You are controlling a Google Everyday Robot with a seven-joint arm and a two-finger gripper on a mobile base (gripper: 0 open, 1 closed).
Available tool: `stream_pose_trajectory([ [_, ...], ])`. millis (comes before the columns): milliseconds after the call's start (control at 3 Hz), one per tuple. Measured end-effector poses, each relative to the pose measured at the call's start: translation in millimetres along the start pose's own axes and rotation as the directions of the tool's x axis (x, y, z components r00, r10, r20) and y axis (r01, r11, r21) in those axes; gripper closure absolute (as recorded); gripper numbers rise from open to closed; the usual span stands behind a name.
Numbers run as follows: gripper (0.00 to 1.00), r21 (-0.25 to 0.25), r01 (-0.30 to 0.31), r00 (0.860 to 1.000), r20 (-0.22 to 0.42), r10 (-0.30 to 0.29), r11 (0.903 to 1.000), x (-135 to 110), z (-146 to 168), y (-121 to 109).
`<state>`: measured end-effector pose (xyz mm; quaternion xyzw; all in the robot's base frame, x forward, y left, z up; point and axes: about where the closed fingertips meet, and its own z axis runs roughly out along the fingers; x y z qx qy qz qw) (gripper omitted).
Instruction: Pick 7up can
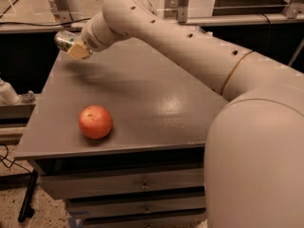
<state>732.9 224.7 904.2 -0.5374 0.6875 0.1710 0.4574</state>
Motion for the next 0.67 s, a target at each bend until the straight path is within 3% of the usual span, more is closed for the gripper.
stream_pose_trajectory([
  [333, 1.00, 0.033, 0.053, 0.999, -0.001, -0.053, 0.9980, -32.2, -42.5, 10.6],
  [667, 1.00, 0.137, 0.062, 0.998, 0.001, -0.063, 0.9886, -49.8, -111.2, 8.6],
])
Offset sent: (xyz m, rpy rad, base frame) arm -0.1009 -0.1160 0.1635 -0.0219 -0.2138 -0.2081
